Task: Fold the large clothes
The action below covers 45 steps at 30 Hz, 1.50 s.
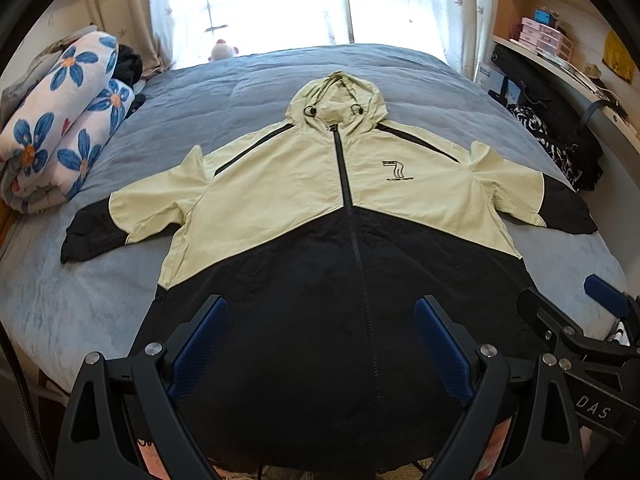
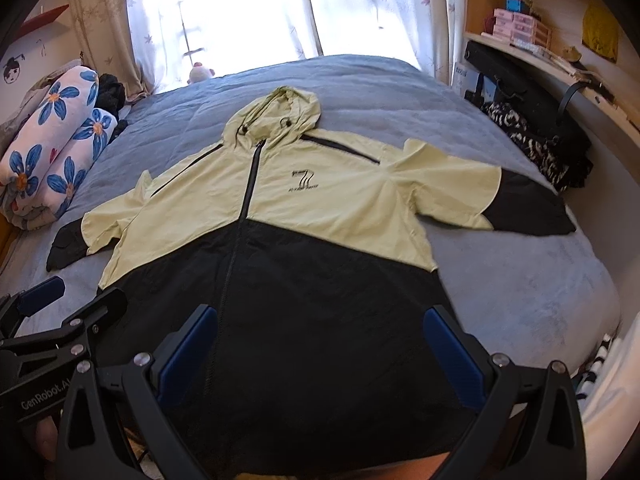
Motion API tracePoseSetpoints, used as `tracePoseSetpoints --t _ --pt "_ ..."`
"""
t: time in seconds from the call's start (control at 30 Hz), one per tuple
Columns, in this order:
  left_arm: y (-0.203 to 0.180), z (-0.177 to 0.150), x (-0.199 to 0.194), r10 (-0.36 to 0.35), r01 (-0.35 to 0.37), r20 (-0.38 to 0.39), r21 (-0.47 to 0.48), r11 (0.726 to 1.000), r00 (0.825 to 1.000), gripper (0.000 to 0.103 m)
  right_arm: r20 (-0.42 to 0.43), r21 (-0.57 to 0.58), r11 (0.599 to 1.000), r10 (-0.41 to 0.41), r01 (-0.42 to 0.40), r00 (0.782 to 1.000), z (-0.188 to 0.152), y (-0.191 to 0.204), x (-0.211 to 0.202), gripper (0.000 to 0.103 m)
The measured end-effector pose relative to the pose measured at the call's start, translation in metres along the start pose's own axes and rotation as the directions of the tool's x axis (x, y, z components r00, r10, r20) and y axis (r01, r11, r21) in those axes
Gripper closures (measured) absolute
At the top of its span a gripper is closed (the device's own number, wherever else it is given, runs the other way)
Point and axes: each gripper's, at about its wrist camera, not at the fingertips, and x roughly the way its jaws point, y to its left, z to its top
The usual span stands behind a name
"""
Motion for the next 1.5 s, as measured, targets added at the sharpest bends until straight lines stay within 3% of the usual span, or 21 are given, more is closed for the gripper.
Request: tracePoseSetpoints --t 0.13,0.3,0.43,0.63,0.8,0.9,1.07,1.3,1.5 --pt "-0.007 0.010 0.001 -0.028 0.028 -0.008 -0.008 1.000 1.000 0.010 0.044 -0.007 1.000 -0.001 0.001 0.999 0.006 -0.008 -0.006 0.000" --pt "-0.020 0.023 -0.001 0.009 -0.009 0.026 0.019 1.000 1.000 0.009 0.114 -0.012 1.000 -0.005 0.006 0.993 0.016 -0.025 -0.016 0.000" --pt "-0.032 0.036 -0.002 -0.018 0.017 0.034 0.033 0.999 0.999 0.009 0.111 -0.025 1.000 0.014 -0.012 0.994 0.030 -0.041 -0.017 0.000" --pt "-0.050 0.059 -0.012 -0.100 0.095 0.139 0.043 0.995 0.985 0.009 0.159 0.002 0.998 -0.068 0.069 0.985 0.052 -0.078 -0.031 0.000" --pt "-0.070 0.082 -0.013 -0.165 0.158 0.160 0.055 0.986 0.973 0.009 0.194 0.019 0.990 -0.141 0.140 0.971 0.076 -0.116 -0.040 0.000" --pt "-0.085 0.094 -0.010 -0.171 0.159 0.164 0.081 0.984 0.972 0.009 0.194 0.050 0.988 -0.156 0.149 0.968 0.088 -0.143 -0.040 0.000" --pt "-0.119 0.113 -0.009 -0.136 0.101 0.216 0.166 0.981 0.967 0.010 0.171 0.110 0.985 -0.152 0.134 0.974 0.108 -0.184 -0.034 0.000" --pt "-0.157 0.138 -0.002 -0.253 0.205 0.236 0.209 0.956 0.938 0.009 0.147 0.196 0.973 -0.152 0.122 0.977 0.122 -0.228 -0.011 0.000" --pt "-0.186 0.150 0.014 -0.251 0.199 0.227 0.226 0.954 0.941 0.009 0.020 0.318 0.943 -0.109 0.097 0.994 0.122 -0.275 0.035 0.000"
